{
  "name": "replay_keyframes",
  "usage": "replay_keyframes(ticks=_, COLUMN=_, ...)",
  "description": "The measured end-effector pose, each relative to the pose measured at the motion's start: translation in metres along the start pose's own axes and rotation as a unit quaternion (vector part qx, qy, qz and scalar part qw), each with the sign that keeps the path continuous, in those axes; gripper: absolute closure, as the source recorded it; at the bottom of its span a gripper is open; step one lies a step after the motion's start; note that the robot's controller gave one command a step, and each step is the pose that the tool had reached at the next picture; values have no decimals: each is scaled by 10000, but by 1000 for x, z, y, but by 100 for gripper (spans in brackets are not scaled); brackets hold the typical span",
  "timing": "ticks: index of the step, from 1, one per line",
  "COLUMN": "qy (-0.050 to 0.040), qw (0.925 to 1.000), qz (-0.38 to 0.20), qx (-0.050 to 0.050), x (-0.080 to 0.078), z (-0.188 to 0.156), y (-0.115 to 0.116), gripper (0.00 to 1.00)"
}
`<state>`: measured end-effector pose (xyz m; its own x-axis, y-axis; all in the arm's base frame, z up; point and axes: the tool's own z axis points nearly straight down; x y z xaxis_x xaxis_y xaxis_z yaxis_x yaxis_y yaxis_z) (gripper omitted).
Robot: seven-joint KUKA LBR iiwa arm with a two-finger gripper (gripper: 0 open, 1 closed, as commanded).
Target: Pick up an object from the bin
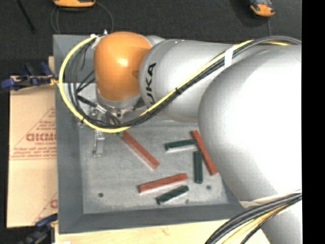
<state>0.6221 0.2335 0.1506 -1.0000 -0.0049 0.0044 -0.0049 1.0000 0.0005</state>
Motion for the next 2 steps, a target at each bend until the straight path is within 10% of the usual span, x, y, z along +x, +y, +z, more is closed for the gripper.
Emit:
replay_keyframes(ticks=1, qy=-41, qw=10000, qz=22, qx=-10, x=-2, z=-5, y=-1, gripper=0)
replay_keyframes(ticks=2, qy=-38, qw=9975, qz=706, qx=-9, x=-2, z=1, y=-51, gripper=0)
